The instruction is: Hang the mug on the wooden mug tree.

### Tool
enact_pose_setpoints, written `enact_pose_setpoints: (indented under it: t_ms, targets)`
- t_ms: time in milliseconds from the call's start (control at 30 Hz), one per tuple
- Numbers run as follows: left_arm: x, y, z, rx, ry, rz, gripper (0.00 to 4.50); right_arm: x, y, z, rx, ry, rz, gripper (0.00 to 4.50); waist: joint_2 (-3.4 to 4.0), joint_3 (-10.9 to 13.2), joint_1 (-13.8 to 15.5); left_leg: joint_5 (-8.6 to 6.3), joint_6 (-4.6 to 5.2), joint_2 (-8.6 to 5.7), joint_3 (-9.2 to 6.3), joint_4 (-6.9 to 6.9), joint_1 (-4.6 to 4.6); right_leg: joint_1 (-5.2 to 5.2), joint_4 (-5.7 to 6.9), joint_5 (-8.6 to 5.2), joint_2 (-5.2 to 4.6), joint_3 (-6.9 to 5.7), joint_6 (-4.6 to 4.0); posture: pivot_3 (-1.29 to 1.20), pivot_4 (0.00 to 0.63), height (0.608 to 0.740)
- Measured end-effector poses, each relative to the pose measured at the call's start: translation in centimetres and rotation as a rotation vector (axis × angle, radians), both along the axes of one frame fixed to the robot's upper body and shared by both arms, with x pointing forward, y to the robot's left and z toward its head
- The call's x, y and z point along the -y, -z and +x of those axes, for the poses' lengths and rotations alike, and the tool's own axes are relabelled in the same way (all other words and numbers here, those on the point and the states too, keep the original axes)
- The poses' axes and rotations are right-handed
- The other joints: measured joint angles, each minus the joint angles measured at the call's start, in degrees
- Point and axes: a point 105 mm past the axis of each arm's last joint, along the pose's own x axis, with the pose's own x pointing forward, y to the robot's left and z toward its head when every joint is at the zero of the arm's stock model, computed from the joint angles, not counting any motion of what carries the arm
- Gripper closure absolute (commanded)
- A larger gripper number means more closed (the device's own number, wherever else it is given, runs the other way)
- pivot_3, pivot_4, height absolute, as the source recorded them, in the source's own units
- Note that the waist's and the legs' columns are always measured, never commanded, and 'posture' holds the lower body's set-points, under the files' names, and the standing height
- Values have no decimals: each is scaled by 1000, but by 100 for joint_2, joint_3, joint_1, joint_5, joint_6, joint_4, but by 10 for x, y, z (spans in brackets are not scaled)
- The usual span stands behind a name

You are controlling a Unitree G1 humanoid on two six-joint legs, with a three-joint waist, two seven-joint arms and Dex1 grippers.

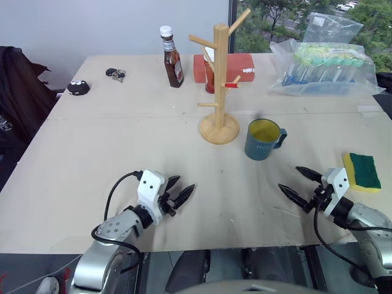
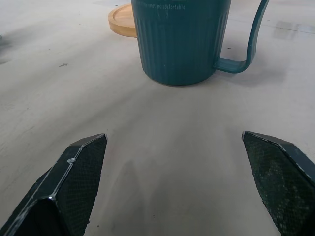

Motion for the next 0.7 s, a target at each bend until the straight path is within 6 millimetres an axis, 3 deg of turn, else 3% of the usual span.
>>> enact_pose_setpoints:
  t_ms: [700]
  targets:
    - [7,-11,2,34,41,-28,1620,3,3,3,-3,18,-14,64,0,0,14,0,0,-1,0,0,-2,0,-2,0,-1,-2,0,0,150,740]
